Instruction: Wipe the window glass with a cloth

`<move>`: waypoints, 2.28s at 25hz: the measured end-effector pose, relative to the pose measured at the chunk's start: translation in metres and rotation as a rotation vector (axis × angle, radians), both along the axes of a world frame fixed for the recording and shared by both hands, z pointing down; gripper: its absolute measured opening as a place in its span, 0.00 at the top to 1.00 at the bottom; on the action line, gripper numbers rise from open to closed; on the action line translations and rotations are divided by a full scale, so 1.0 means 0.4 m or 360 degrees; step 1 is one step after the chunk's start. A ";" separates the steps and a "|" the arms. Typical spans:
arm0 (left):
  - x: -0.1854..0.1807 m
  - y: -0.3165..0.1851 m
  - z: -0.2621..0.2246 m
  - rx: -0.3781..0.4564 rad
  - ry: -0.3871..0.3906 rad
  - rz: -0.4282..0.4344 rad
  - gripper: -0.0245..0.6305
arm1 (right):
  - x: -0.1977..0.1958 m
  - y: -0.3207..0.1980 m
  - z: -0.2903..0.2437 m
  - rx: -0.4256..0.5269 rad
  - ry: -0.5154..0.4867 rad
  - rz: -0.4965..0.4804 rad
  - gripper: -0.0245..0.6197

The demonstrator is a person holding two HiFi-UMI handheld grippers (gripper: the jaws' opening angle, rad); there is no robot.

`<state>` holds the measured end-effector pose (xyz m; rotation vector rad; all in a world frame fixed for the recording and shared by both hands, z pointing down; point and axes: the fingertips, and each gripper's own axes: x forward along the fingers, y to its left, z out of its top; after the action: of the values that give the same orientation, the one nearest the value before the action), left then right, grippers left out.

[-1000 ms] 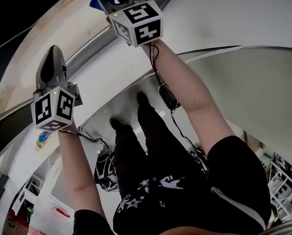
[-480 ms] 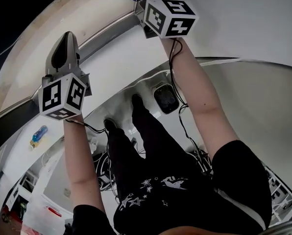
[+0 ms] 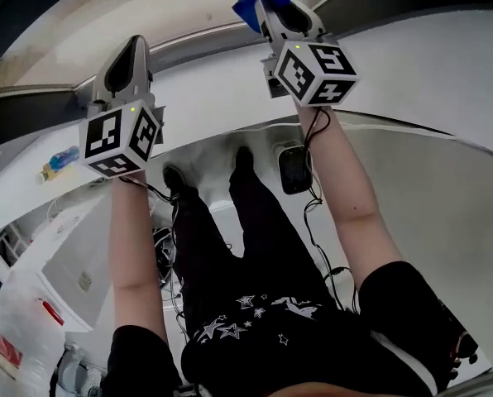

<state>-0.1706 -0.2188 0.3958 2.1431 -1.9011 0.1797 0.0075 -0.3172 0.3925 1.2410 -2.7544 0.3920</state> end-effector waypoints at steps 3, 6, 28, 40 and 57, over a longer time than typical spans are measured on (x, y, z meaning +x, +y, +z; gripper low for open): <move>-0.177 0.090 0.006 -0.0012 0.0009 -0.0146 0.95 | -0.221 0.110 0.035 -0.0030 0.0020 -0.0212 0.83; -0.356 0.191 0.000 -0.0006 0.0048 -0.0286 0.95 | -0.446 0.206 0.040 -0.0010 0.0002 -0.0375 0.83; -0.777 0.399 0.045 -0.0038 0.0058 -0.0420 0.95 | -1.205 0.407 0.076 0.0040 0.0048 -0.0832 0.83; -0.503 0.232 0.052 -0.0086 0.0050 -0.0150 0.95 | -0.841 0.260 0.082 0.0000 0.0048 -0.0533 0.83; 0.034 -0.088 0.069 -0.0116 -0.0018 0.0231 0.95 | -0.228 -0.024 0.110 -0.0017 0.0038 -0.0147 0.83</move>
<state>-0.1570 -0.2540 0.4234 2.2357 -1.7174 0.2858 -0.0835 -0.3266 0.4366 1.1034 -2.7731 0.3799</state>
